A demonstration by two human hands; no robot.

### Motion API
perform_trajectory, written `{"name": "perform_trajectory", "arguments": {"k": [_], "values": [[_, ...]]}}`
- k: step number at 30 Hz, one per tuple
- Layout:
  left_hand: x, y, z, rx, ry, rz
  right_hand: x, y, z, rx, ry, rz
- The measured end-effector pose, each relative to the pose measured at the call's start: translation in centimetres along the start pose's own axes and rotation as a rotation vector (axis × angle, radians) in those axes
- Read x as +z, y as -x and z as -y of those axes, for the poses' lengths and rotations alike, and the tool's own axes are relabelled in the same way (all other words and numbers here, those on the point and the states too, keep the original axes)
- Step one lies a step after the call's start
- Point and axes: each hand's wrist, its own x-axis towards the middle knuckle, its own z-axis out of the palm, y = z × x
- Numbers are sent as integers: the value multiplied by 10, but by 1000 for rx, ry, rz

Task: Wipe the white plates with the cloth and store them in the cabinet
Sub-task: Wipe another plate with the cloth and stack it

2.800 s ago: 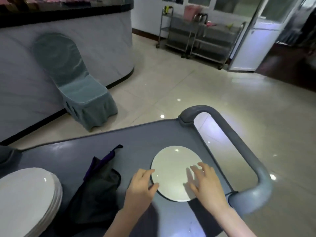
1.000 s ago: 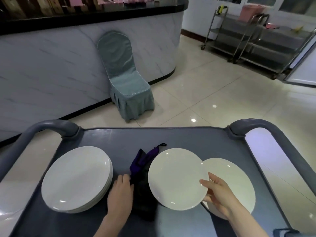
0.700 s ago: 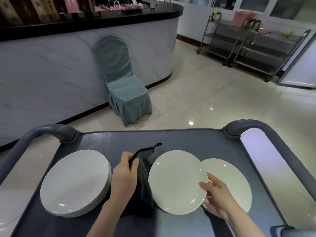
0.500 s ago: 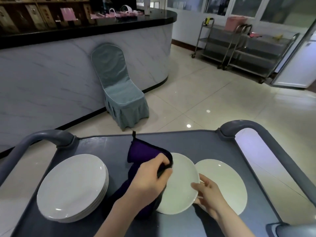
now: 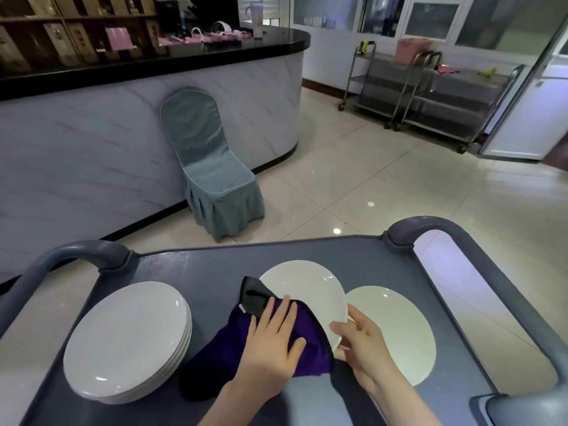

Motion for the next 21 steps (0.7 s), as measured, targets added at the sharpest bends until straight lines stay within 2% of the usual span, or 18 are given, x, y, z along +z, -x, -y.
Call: {"name": "perform_trajectory", "arguments": {"k": [4,6,8,10,12,14,16,18,21], "values": [[18,4,-5,205,17,66,5,2,5,-43,5,-18],[19,4,0,352,-55,-1,8,6,5,-55,-18,-3],[0,2,9,421,-87,-48,11,12,4,-51,-33,23],[-21,0,18,372,-1,-126,13,15,6,-50,-38,39],[-27,1,17,186,49,-271,14,16,11,-68,-69,28],[-25,5,7,-55,137,-324,15,14,17,-87,-86,-4],[-15,8,-2,-184,232,-410,14,11,23,-101,-91,-20],[-7,9,-13,-159,194,-401,17,13,28,-113,-73,-8],[-11,2,-32,-76,46,-224,28,21,27,-134,-39,63]]}}
